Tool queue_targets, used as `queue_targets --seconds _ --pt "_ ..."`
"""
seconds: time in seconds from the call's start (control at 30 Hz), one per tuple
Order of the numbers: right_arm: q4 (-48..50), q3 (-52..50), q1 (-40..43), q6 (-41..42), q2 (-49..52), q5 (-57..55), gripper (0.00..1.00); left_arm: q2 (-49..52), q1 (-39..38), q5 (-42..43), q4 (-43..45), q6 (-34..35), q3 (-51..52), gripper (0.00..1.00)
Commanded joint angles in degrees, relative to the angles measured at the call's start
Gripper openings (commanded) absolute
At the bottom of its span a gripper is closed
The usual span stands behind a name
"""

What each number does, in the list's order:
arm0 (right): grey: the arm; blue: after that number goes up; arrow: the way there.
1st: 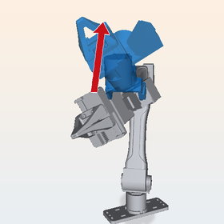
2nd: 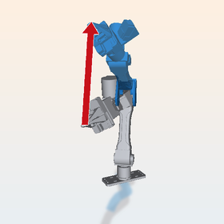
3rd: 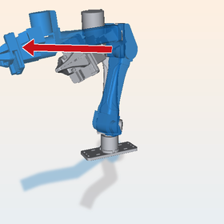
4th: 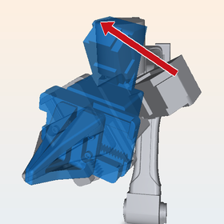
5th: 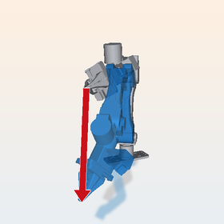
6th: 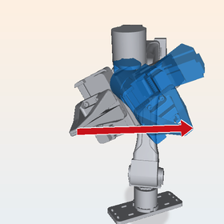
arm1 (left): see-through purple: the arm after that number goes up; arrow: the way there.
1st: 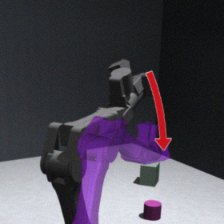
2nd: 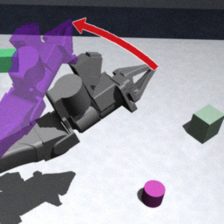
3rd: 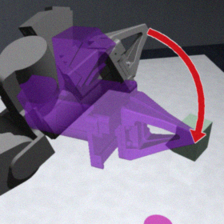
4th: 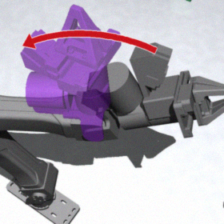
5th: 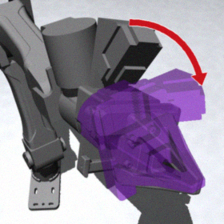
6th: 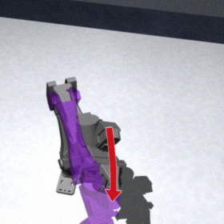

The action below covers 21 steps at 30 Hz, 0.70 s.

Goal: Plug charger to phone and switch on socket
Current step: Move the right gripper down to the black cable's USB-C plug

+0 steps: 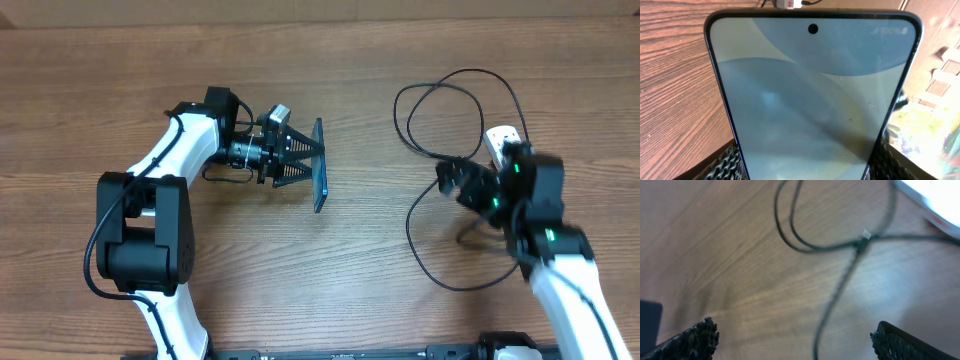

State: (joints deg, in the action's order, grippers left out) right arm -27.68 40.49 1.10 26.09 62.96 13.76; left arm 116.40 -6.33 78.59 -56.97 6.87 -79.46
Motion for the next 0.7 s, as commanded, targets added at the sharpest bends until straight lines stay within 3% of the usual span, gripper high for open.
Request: queue_targets --seconds 0.0,0.1,0.2,0.3,0.67 --pt "4.66 2.67 0.04 -1.92 9.18 3.82 1.0 0.48 -0.11 2.01 0.04 -0.44 -1.42 0.46" --pt "10.67 2.67 0.04 -2.91 15.26 2.58 1.0 0.48 -0.11 2.01 0.04 -0.44 -1.42 0.47" --pt "14.73 2.67 0.04 -1.62 20.2 1.7 0.93 0.48 -0.11 2.01 0.04 -0.44 -1.42 0.47" --pt "17.33 2.67 0.04 2.93 25.07 -5.33 0.93 0.48 -0.11 2.01 0.04 -0.44 -1.42 0.47" --pt "22.95 2.64 -0.09 4.15 29.62 -8.22 0.77 0.48 -0.09 2.01 0.04 -0.44 -1.42 0.47"
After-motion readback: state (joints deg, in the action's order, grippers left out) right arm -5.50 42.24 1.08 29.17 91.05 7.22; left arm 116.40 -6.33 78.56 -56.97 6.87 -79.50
